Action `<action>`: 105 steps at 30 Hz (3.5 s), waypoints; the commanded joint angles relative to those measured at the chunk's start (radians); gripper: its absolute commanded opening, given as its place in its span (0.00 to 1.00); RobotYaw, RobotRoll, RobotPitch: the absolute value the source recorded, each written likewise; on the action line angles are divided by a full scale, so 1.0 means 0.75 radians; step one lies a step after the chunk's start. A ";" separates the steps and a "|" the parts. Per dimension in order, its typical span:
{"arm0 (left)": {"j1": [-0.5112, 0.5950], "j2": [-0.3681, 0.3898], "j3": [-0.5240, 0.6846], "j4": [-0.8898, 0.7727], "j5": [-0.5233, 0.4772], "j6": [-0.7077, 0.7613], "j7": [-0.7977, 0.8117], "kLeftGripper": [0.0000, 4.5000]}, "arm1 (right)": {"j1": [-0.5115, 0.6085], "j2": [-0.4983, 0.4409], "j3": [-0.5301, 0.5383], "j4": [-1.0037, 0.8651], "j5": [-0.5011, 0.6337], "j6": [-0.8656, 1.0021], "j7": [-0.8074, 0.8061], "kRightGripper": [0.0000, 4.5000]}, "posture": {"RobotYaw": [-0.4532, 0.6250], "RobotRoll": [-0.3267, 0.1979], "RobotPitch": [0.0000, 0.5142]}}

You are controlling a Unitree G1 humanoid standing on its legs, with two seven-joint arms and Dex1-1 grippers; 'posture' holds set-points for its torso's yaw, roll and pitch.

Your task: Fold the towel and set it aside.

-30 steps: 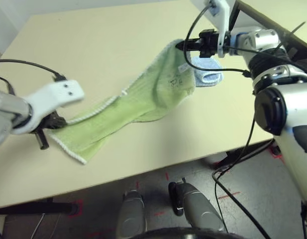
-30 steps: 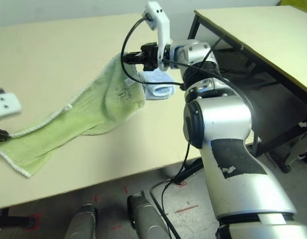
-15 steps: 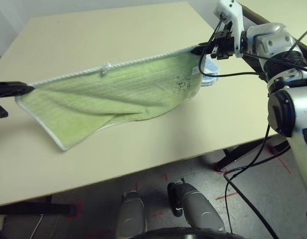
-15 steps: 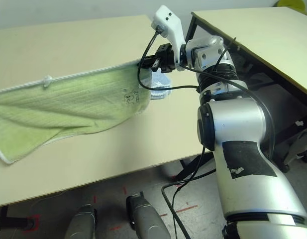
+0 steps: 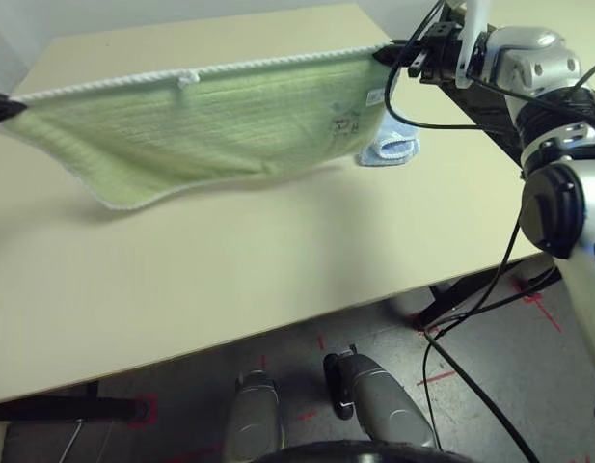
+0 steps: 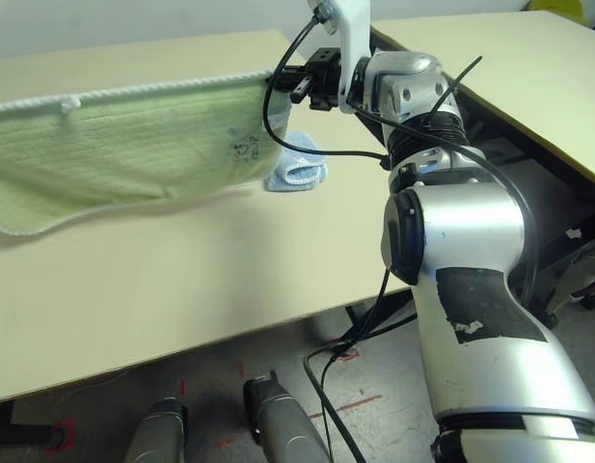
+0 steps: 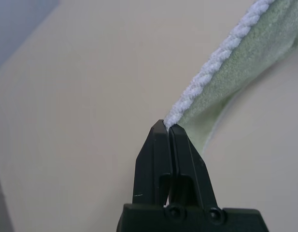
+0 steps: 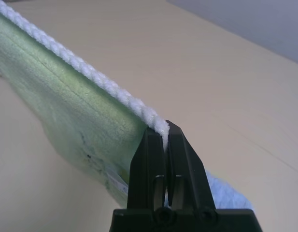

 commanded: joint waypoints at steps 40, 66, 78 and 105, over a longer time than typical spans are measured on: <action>-0.909 -0.242 -0.520 0.866 0.714 -0.553 0.378 0.00 | -0.070 0.204 -0.074 0.050 -0.019 -0.208 -0.394 0.00 | 0.36 0.62 0.34; 1.199 -0.516 0.386 -0.953 0.181 0.278 0.216 0.00 | 0.674 -0.051 0.296 -0.034 -0.156 -1.288 0.597 0.00 | 0.38 0.62 0.41; 1.663 -0.670 0.622 -1.312 0.134 0.394 0.113 0.00 | 0.735 -0.113 0.430 -0.082 0.158 -1.267 0.662 0.00 | 0.40 0.62 0.39; 1.441 -0.566 0.715 -1.025 0.061 0.314 0.054 0.00 | 0.694 -0.186 0.718 -0.263 0.789 -0.653 0.662 0.00 | 0.37 0.62 0.36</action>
